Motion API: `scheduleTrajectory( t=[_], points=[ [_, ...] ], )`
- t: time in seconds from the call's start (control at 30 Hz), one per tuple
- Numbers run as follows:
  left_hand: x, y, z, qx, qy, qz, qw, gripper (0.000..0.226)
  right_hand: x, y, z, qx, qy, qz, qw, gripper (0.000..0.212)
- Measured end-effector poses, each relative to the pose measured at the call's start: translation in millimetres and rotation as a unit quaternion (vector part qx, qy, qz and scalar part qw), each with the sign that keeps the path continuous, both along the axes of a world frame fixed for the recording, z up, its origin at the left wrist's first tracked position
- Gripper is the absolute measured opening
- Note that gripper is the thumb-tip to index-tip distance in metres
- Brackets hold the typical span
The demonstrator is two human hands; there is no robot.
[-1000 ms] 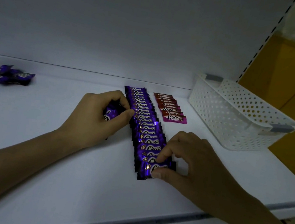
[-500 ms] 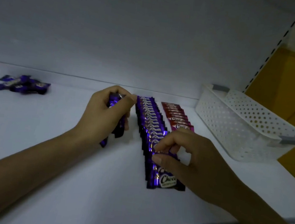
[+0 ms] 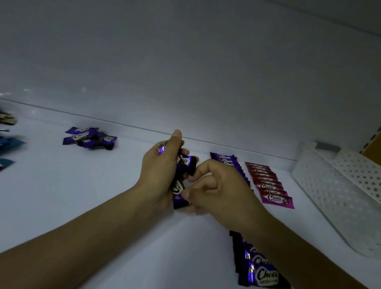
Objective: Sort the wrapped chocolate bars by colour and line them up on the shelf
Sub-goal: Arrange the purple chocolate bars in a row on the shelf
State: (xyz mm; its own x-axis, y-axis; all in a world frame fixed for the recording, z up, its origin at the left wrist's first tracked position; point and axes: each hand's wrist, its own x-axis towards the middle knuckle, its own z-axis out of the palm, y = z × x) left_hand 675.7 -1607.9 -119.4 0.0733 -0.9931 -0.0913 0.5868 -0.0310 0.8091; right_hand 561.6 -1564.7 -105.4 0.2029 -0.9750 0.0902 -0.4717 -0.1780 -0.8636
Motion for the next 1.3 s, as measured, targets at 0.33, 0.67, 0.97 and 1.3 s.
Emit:
scheduleTrajectory(
  t=[0.33, 0.67, 0.97, 1.3],
  points=[
    [16, -24, -12, -0.017, -0.090, 0.105, 0.990, 0.019, -17, 10, -2, 0.042, 0.011, 0.033, 0.998, 0.018],
    [-7, 11, -6, -0.230, -0.248, -0.152, 0.929, 0.025, -52, 1, 19, 0.034, -0.256, -0.100, 0.961, 0.016],
    [2, 5, -12, -0.267, -0.365, -0.133, 0.882, 0.009, -57, 5, 6, -0.099, -0.135, -0.126, 0.978, 0.033],
    [-6, 19, -20, -0.369, -0.440, -0.157, 0.804, 0.005, -90, 31, 22, -0.167, 0.193, -0.002, 0.967, 0.017]
  ],
)
